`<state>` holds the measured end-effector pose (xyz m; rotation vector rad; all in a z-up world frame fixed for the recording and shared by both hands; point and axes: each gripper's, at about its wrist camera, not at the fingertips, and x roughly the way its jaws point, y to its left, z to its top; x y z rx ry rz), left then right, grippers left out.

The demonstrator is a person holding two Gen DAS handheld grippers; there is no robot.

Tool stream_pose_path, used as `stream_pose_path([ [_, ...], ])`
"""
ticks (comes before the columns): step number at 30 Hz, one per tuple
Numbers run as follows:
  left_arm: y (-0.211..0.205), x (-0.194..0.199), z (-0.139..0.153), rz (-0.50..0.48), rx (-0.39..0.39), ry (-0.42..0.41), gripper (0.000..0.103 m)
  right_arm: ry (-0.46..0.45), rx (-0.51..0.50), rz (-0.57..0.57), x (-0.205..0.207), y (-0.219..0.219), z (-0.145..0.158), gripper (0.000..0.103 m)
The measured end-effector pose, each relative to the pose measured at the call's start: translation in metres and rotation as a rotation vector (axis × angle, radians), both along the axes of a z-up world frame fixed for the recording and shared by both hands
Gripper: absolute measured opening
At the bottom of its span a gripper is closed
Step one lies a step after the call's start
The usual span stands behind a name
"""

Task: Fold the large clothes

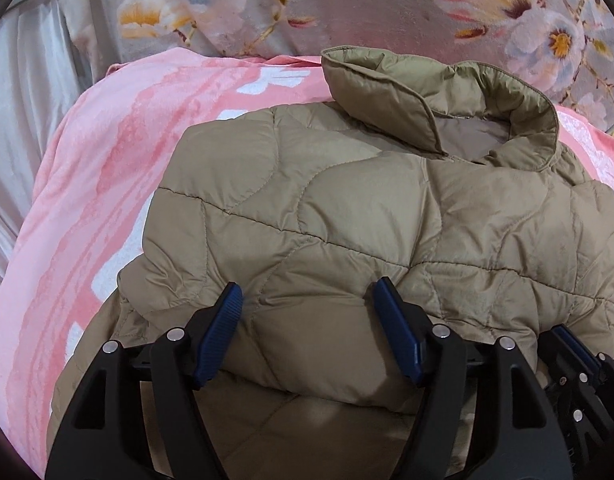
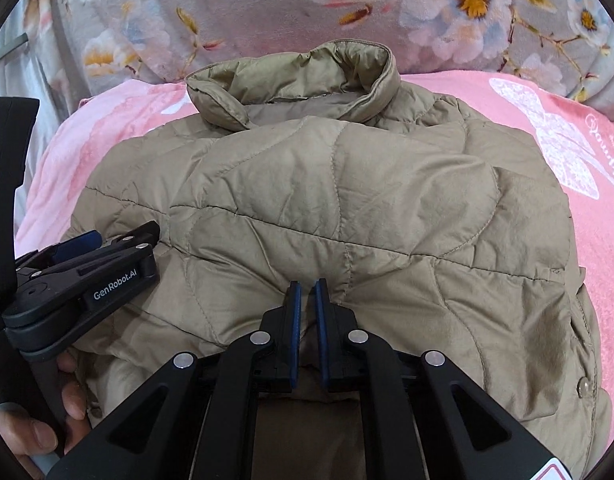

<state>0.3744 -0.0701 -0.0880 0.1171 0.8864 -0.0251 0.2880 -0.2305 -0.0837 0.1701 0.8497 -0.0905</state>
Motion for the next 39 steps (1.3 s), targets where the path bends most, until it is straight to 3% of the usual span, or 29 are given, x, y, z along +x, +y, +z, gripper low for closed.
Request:
stream_pose_path([
  [8,-0.008,-0.008,-0.005,0.011,0.058,-0.056,0.068,-0.017,-0.041,-0.003,-0.001,0.005,-0.002,0.007],
  [21,-0.014,-0.009,-0.007,0.014,0.107,-0.072,0.069,-0.018,-0.04,-0.004,-0.002,0.006,-0.003,0.007],
  [23,-0.011,-0.01,-0.005,0.01,0.076,-0.067,0.07,-0.02,-0.007,0.002,-0.002,0.002,-0.002,0.008],
  [25,-0.001,-0.008,0.003,-0.018,-0.011,-0.032,0.073,-0.009,0.069,0.017,-0.005,-0.008,0.003,0.012],
  [29,0.027,0.004,0.044,-0.045,-0.232,-0.009,0.073,-0.086,0.252,-0.056,-0.005,-0.053,0.038,0.036],
  [30,0.03,0.011,0.056,-0.044,-0.266,-0.019,0.076,-0.101,0.288,-0.081,0.001,-0.065,0.046,0.043],
  [33,0.025,0.048,0.085,-0.082,-0.369,-0.013,0.094,-0.115,0.371,-0.13,0.033,-0.092,0.061,0.045],
  [36,0.011,0.094,0.085,-0.083,-0.415,0.051,0.094,-0.095,0.434,-0.161,0.068,-0.105,0.056,0.045],
  [39,-0.001,0.136,0.058,-0.067,-0.484,0.193,0.091,-0.045,0.539,-0.183,0.096,-0.112,0.033,0.045],
])
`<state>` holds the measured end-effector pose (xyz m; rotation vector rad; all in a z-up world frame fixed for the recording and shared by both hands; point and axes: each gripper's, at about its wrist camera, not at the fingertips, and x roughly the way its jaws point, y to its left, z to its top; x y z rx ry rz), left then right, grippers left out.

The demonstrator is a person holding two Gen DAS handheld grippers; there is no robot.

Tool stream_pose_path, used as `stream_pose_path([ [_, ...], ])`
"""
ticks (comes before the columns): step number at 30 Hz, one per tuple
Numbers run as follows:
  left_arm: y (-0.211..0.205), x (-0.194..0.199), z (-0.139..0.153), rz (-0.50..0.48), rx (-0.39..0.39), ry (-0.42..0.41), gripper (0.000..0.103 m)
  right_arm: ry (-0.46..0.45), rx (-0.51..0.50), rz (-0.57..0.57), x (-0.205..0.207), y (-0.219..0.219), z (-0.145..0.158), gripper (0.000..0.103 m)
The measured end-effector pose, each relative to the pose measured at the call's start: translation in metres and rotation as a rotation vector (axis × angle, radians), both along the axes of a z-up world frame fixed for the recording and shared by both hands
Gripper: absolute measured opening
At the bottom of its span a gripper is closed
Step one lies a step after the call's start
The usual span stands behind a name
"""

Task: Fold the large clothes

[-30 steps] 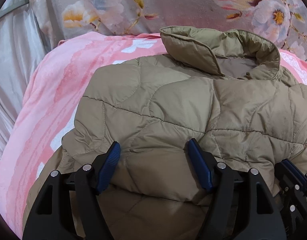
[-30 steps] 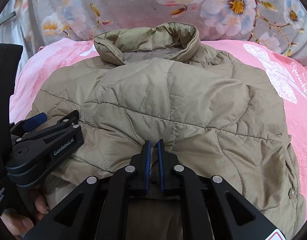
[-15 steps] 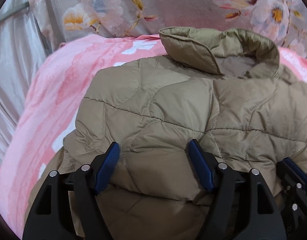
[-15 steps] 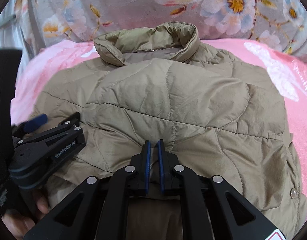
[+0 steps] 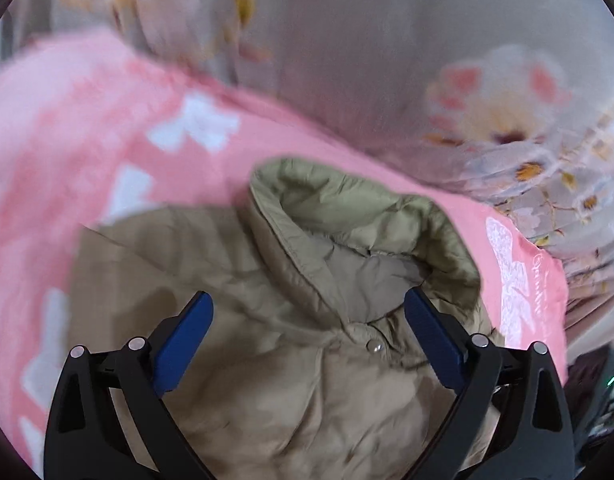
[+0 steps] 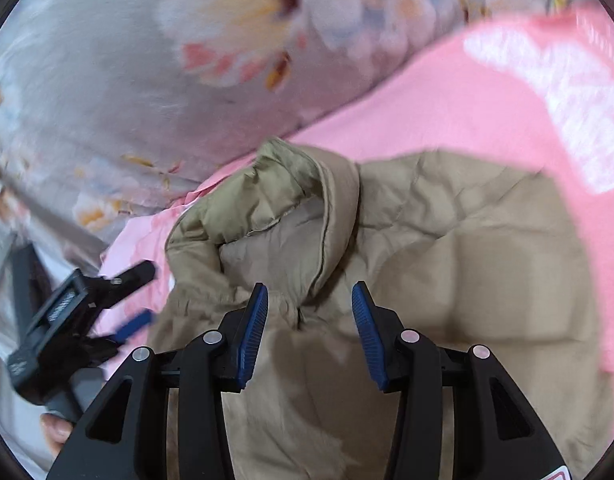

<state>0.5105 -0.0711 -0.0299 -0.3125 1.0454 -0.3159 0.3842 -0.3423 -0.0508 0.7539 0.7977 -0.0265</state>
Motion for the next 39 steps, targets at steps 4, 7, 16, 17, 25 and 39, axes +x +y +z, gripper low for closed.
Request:
stream_pose_path([
  [4,0.0,0.02,-0.038,0.01,-0.088,0.145,0.033,0.038,0.03,-0.007,0.014,0.001,-0.02,0.016],
  [7,0.0,0.005,-0.042,-0.031,-0.05,0.103,0.015,-0.033,-0.099,0.048,0.007,0.011,0.0,0.005],
  [16,0.005,-0.028,-0.074,-0.041,0.036,-0.027,0.011,0.049,-0.363,0.083,0.02,0.027,-0.031,0.002],
  [17,0.001,-0.032,-0.075,-0.049,0.065,-0.052,0.011,0.051,-0.382,0.085,0.021,0.028,-0.032,0.002],
  [25,-0.014,-0.041,-0.078,-0.053,0.2,-0.149,0.012,0.061,-0.456,0.084,0.02,0.038,-0.04,0.001],
  [39,0.038,-0.041,0.006,-0.062,0.194,-0.221,0.019,-0.028,-0.37,0.028,-0.024,-0.009,0.031,0.013],
])
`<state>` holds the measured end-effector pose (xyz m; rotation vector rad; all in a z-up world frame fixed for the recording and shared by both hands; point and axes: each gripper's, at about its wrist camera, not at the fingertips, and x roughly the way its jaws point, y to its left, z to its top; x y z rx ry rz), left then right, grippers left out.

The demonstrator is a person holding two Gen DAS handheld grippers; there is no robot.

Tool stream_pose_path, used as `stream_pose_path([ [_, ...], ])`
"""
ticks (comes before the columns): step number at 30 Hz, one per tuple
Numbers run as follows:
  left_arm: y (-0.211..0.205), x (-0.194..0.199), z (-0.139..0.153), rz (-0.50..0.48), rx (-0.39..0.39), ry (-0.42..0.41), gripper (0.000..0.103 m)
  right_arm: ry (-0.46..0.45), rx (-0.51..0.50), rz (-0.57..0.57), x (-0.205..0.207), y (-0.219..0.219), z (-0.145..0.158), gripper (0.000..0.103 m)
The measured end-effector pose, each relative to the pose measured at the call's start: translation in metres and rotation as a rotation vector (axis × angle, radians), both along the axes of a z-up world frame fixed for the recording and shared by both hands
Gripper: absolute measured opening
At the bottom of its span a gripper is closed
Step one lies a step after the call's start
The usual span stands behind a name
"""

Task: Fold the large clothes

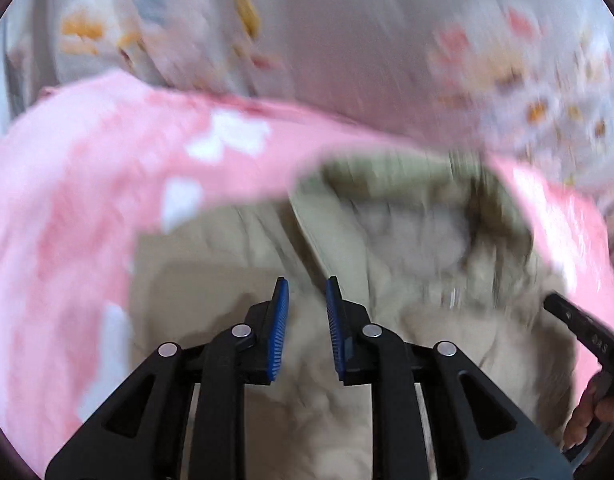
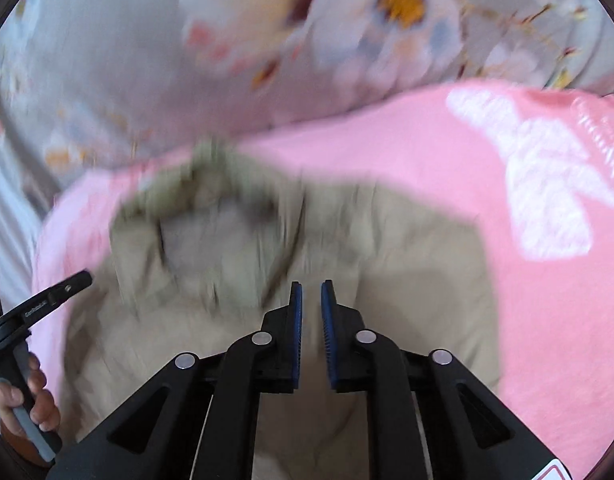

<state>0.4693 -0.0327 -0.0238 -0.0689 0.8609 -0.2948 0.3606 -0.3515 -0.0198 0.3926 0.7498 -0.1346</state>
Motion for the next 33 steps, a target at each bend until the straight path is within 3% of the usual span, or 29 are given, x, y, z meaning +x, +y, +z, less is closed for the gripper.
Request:
stream_pose_path([
  [1,0.003,0.009,0.012,0.007,-0.031,-0.008,0.02,-0.027,0.024,0.0,0.009,-0.003,0.013,0.013],
  [3,0.001,0.038,0.043,0.035,-0.078,-0.035,0.038,-0.069,0.061,0.011,0.035,-0.004,0.036,0.013],
  [6,-0.015,0.085,0.067,0.103,-0.093,-0.039,0.043,-0.097,0.059,-0.038,0.081,-0.001,0.058,0.013],
  [10,-0.039,0.128,0.039,0.115,-0.126,0.115,0.043,-0.062,0.095,-0.107,0.13,0.0,0.042,0.013],
  [13,-0.054,0.144,-0.003,0.122,-0.052,0.221,0.043,0.018,0.071,-0.07,0.15,0.01,0.018,0.013],
  [16,-0.058,0.131,-0.027,0.081,-0.045,0.252,0.042,0.063,0.036,0.031,0.142,0.025,-0.002,0.013],
  [20,-0.057,0.093,-0.033,0.011,0.012,0.194,0.042,0.068,-0.004,0.1,0.111,0.033,-0.011,0.013],
  [27,-0.063,0.044,-0.057,-0.024,0.155,0.12,0.043,0.124,-0.082,0.113,0.084,0.035,-0.036,0.002],
  [33,-0.068,0.036,-0.066,-0.02,0.203,0.057,0.043,0.137,-0.123,0.105,0.086,0.04,-0.057,0.0],
])
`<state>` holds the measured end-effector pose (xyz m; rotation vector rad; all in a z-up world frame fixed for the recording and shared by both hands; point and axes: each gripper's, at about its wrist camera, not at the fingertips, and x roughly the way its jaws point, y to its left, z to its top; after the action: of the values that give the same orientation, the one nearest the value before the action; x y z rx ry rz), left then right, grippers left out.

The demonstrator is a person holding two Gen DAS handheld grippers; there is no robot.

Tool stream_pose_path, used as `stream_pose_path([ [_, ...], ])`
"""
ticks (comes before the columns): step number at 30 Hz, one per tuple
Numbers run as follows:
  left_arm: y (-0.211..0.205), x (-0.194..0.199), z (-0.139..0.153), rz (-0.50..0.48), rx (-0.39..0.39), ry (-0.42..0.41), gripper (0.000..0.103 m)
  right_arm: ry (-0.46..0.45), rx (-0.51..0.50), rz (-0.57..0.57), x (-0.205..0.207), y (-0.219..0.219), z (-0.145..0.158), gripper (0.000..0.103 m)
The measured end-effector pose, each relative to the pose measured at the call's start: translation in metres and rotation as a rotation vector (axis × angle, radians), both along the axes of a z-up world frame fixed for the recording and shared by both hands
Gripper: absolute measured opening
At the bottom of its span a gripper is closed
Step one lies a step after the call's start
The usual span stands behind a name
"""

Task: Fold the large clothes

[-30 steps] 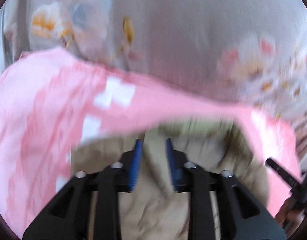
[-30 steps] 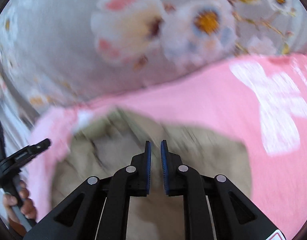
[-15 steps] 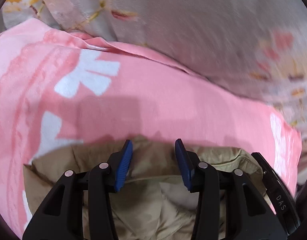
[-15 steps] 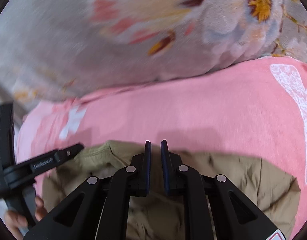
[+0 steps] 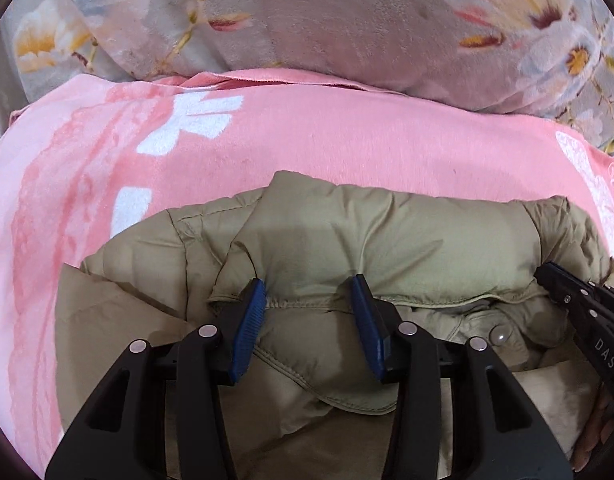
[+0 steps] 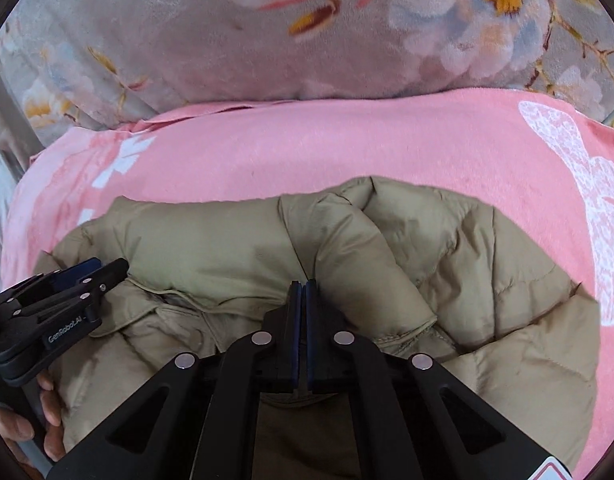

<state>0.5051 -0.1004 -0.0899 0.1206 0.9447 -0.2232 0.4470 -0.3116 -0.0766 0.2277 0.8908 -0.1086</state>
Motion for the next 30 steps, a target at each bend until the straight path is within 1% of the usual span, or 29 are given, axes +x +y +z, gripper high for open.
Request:
stream_pose_path([
  [3,0.001,-0.004,-0.002,-0.001,0.011,-0.026,0.043,-0.009,0.004,-0.013,0.0,0.0,-0.007,0.0],
  [8,-0.003,-0.008,-0.002,0.002,0.045,-0.073,0.043,-0.022,-0.049,-0.024,-0.001,0.005,-0.01,0.0],
  [11,-0.002,-0.008,-0.002,0.008,0.05,-0.088,0.043,-0.026,-0.044,-0.027,0.0,0.004,-0.011,0.0],
  [22,-0.006,-0.01,-0.004,0.022,0.069,-0.111,0.043,-0.026,-0.059,-0.031,0.001,0.005,-0.012,0.0],
  [30,-0.007,-0.011,-0.006,0.025,0.084,-0.122,0.043,-0.018,-0.104,-0.034,0.003,0.01,-0.012,0.0],
])
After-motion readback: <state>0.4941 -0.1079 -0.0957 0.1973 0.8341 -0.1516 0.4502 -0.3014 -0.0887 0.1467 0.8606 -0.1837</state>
